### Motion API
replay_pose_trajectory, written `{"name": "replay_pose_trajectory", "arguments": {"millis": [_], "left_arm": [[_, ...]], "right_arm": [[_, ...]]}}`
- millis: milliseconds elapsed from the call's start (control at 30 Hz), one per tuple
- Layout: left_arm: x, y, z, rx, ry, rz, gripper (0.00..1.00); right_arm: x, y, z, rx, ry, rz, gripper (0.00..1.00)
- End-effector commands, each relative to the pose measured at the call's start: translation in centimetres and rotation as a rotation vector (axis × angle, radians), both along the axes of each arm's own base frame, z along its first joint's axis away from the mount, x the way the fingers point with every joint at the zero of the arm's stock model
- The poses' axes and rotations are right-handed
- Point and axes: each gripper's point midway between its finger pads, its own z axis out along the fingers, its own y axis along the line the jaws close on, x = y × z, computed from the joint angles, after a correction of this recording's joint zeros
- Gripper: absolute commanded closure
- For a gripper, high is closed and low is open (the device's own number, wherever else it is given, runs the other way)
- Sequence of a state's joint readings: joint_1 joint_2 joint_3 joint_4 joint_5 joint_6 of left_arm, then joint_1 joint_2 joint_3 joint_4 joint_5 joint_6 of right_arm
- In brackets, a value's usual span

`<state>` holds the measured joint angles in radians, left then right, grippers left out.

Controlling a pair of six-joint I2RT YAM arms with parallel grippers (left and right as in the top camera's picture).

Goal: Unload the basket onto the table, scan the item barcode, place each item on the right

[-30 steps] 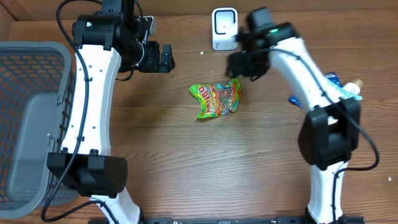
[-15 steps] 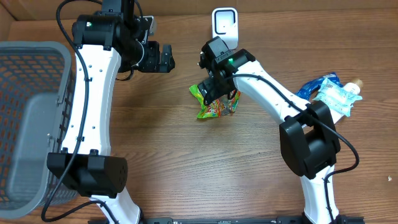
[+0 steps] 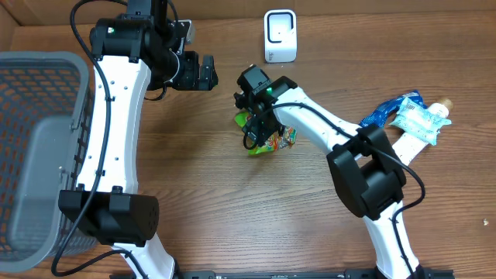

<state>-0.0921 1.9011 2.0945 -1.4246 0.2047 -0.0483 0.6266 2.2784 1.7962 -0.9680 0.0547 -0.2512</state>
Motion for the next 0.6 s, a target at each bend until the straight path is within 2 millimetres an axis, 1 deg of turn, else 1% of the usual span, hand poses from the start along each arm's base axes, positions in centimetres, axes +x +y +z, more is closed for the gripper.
{"name": "replay_pose_trajectory", "arguments": {"millis": [0, 67, 133, 167, 200, 233, 267, 300, 333, 400, 467, 500, 567], "left_arm": [[0.1, -0.3, 0.7, 0.006, -0.026, -0.024, 0.00], [0.1, -0.3, 0.7, 0.006, -0.026, -0.024, 0.00], [0.1, -0.3, 0.7, 0.006, -0.026, -0.024, 0.00], [0.1, -0.3, 0.7, 0.006, -0.026, -0.024, 0.00], [0.1, -0.3, 0.7, 0.006, -0.026, -0.024, 0.00], [0.1, -0.3, 0.7, 0.006, -0.026, -0.024, 0.00], [0.1, -0.3, 0.7, 0.006, -0.026, -0.024, 0.00], [0.1, -0.3, 0.7, 0.006, -0.026, -0.024, 0.00], [0.1, -0.3, 0.7, 0.007, -0.026, -0.024, 0.00], [0.1, -0.3, 0.7, 0.006, -0.026, -0.024, 0.00], [0.1, -0.3, 0.7, 0.006, -0.026, -0.024, 0.00], [0.1, -0.3, 0.7, 0.006, -0.026, -0.024, 0.00], [0.1, -0.3, 0.7, 0.007, -0.026, -0.024, 0.00]], "right_arm": [[-0.7, -1.9, -4.0, -0.090, 0.068, -0.008, 0.21], [-0.8, -2.6, -4.7, -0.108, 0.082, -0.025, 0.28], [-0.8, -3.1, -4.8, -0.109, 0.095, -0.059, 0.40], [-0.8, -3.2, -4.8, -0.112, 0.099, -0.069, 0.47], [-0.8, -3.3, -4.8, -0.113, 0.101, -0.081, 0.57], [-0.9, -3.4, -4.7, -0.114, 0.106, -0.091, 0.65], [-1.1, -3.4, -4.6, -0.116, 0.112, -0.110, 0.69], [-1.3, -3.6, -4.3, -0.121, 0.123, -0.139, 0.82], [-1.4, -3.7, -4.2, -0.127, 0.132, -0.142, 0.89], [-1.6, -3.8, -3.6, -0.137, 0.145, -0.144, 0.96], [-1.6, -3.4, -2.6, -0.120, 0.156, -0.197, 0.96], [-1.7, -2.8, -2.0, -0.092, 0.172, -0.210, 0.96], [-1.8, -1.2, -0.3, 0.019, 0.233, -0.212, 0.96]]}}
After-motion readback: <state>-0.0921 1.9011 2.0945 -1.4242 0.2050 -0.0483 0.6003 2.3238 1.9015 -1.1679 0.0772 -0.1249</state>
